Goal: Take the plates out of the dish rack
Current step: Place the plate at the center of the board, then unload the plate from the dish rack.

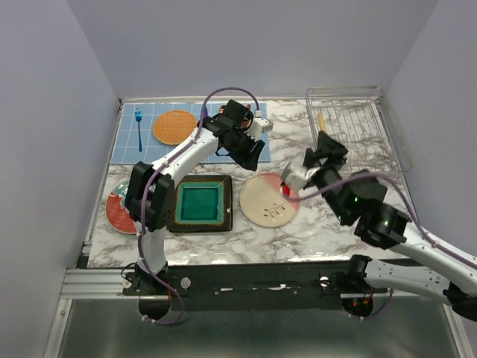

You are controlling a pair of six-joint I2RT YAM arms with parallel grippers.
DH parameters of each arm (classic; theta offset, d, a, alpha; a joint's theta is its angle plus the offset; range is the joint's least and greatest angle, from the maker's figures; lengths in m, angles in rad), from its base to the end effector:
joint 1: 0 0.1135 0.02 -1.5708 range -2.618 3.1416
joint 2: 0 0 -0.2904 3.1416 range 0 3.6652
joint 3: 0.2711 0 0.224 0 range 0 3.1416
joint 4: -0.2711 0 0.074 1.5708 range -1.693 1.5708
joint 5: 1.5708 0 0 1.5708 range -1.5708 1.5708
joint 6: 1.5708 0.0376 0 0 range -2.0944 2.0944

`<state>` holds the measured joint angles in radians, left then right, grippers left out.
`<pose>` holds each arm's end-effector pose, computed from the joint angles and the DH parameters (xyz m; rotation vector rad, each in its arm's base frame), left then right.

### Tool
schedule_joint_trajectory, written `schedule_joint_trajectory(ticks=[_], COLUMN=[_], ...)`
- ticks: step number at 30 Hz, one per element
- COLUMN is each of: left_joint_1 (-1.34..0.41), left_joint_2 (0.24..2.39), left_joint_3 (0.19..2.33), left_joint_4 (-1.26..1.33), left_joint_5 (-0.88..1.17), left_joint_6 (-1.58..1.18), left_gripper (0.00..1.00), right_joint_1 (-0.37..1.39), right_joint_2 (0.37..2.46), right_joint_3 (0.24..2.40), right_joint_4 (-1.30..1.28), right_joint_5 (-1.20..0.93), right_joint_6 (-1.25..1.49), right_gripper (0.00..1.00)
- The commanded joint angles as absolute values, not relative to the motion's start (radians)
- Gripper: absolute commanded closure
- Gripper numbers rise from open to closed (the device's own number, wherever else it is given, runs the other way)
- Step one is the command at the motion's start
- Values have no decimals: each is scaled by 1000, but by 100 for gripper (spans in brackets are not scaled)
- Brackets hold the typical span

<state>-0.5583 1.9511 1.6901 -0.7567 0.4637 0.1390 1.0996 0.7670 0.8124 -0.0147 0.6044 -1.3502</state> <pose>0.3374 -0.2306 0.2938 1.0511 2.3820 -0.7534 0.0775 0.1050 0.3880 -1.2539 0.9670 -0.6605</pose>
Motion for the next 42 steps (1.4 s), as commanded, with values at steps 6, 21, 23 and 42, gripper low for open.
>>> schedule_joint_trajectory(ticks=[6, 21, 23, 42], left_joint_1=[-538, -476, -477, -457], left_joint_2=[1802, 1750, 1749, 1747], left_joint_3=[1672, 1601, 1601, 1577], left_joint_4=[-718, -687, -692, -647], left_joint_5=[479, 534, 538, 531], left_joint_6=[189, 186, 190, 179], left_gripper=[43, 43, 43, 24], right_joint_1=[562, 376, 373, 259], right_joint_2=[1067, 1129, 1135, 1206], right_joint_3=[1364, 1183, 1164, 1028], right_joint_4=[-500, -476, -446, -256], right_joint_5=[252, -23, -31, -74], right_joint_6=[-682, -365, -350, -294], right_gripper=[34, 33, 32, 32])
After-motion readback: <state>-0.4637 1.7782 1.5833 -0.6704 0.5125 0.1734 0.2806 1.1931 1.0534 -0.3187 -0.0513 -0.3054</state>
